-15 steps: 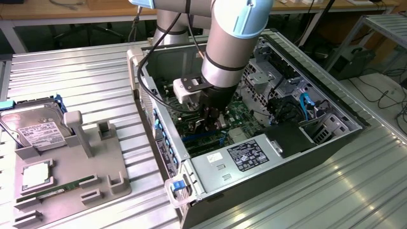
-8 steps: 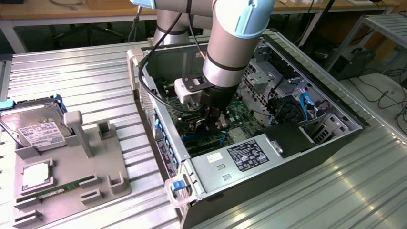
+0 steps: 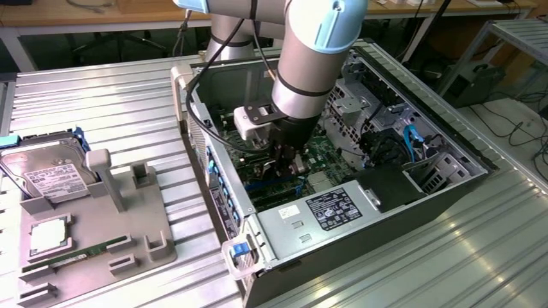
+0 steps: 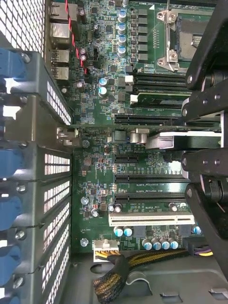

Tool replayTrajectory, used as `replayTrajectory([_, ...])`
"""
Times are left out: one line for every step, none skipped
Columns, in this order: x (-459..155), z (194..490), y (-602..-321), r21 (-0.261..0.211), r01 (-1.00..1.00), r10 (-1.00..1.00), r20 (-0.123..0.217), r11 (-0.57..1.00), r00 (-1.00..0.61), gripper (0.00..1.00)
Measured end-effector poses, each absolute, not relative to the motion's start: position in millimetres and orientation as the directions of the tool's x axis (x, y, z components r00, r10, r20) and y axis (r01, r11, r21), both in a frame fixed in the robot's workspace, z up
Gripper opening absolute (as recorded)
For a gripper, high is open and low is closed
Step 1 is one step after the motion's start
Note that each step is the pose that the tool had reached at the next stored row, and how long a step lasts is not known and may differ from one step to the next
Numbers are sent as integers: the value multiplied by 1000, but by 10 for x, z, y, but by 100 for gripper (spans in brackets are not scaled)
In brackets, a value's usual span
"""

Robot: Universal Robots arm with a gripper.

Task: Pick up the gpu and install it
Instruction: 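Insert the gpu into the slot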

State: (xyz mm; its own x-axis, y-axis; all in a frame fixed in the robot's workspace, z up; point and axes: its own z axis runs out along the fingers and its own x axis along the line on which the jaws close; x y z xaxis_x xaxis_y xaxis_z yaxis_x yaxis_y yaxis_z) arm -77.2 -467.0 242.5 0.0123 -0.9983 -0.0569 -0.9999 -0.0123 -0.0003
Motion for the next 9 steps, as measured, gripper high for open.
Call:
replayTrajectory([-772, 2422, -4670, 0, -1000, -998, -57, -12, 12, 27])
replayTrajectory([-773, 2418, -4670, 0, -1000, -998, -57, -12, 12, 27])
replayTrajectory([-773, 2415, -4670, 0, -1000, -998, -57, -12, 12, 27])
replayTrajectory([-774, 2412, -4670, 0, -1000, -998, -57, -12, 12, 27])
replayTrajectory([-775, 2407, -4670, 0, -1000, -998, -57, -12, 12, 27])
replayTrajectory([-775, 2406, -4670, 0, -1000, -998, -57, -12, 12, 27])
replayTrajectory([-776, 2406, -4670, 0, -1000, -998, -57, -12, 12, 27])
replayTrajectory([-775, 2406, -4670, 0, -1000, -998, -57, -12, 12, 27])
replayTrajectory([-776, 2405, -4670, 0, -1000, -998, -57, -12, 12, 27])
